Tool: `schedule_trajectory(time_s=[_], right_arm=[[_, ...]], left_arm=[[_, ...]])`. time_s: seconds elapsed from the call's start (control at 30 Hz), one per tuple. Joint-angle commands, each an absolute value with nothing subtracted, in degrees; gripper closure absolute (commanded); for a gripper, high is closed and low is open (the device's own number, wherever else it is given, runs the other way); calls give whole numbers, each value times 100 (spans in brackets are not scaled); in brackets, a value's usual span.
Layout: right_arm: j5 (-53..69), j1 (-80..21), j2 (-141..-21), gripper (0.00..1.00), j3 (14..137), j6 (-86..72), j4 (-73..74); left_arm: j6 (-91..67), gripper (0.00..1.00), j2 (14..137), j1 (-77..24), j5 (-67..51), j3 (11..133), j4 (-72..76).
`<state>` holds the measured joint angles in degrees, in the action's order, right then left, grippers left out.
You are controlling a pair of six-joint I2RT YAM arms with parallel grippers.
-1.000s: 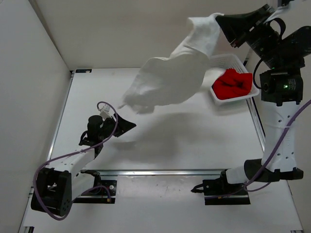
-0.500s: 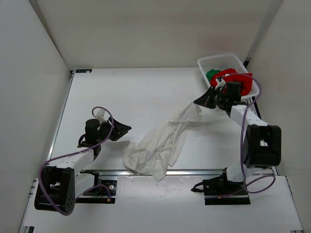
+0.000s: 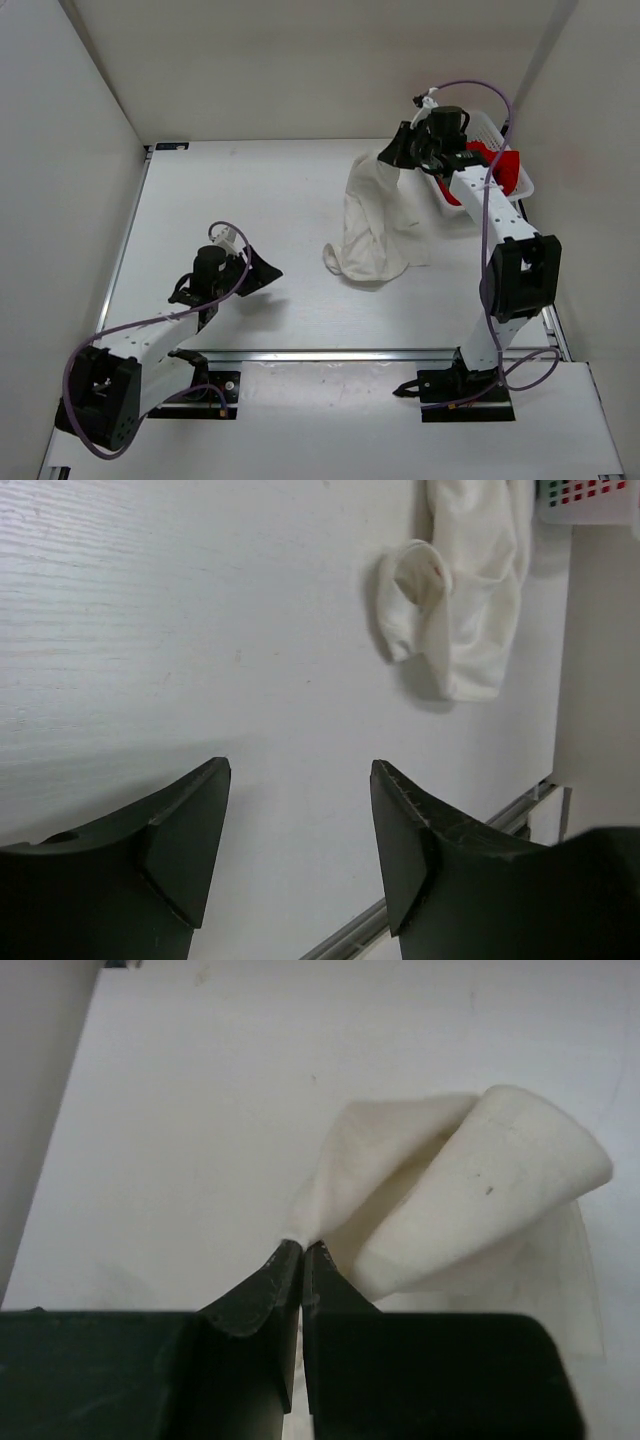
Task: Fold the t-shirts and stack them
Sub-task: Move the tshirt to the center of the board, then flatten out the tshirt
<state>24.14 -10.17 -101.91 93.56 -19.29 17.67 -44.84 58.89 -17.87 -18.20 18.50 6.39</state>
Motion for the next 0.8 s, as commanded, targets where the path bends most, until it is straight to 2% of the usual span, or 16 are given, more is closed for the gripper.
schedule_trajectory(time_s=[0.0,0.03,0.07,0.1,0.13,0.17,0.2,0.27,0.33,0.37,0.43,0.53,0.57,0.73,0.77], right_arm=[[2057,-870,-9695,99,8764,-1881,1661],[1961,-896,-9773,93,8885,-1820,1809],[1873,-949,-9887,82,9077,-1671,1993],[1385,-1088,-10157,65,9627,-1548,2648],[545,-1159,-10412,55,10190,-1486,3237],[23,-1299,-10554,37,10378,-1364,3696],[-296,-1553,-10599,32,10554,-1267,3900],[-754,-1854,-10041,31,10014,-1388,3825],[-721,-2414,-9231,31,8324,-1607,3052],[-642,-2521,-8733,36,7505,-1782,2597],[-151,-3091,-8184,61,6379,-1933,1874],[193,-3698,-8182,72,5705,-2022,1389],[2,-3761,-8383,71,5782,-1995,1432],[-281,-4174,-9324,46,6345,-1626,1512],[-490,-4279,-9412,45,6520,-1530,1564]], left_arm=[[-4394,31,6177,-2012,-1397,2003,659],[-4403,31,6370,-2135,-1528,2074,790],[-4447,31,6433,-2197,-1538,2100,930],[-4465,34,6590,-2319,-1599,2153,993],[-4430,35,6714,-2451,-1634,2249,993],[-4395,35,6811,-2565,-1635,2346,1002],[-4351,35,6872,-2601,-1643,2416,958],[-4254,36,7074,-2610,-1749,2645,923],[-4350,36,7224,-2549,-1820,2698,1010],[-4385,37,7303,-2549,-1854,2724,1106],[-4403,39,7444,-2514,-1942,2742,1238],[-4561,40,7532,-2549,-2021,2602,1423],[-4649,41,7532,-2488,-2056,2480,1485],[-4702,43,7234,-2355,-2241,2058,1609],[-4737,44,7181,-2321,-2233,1978,1643]])
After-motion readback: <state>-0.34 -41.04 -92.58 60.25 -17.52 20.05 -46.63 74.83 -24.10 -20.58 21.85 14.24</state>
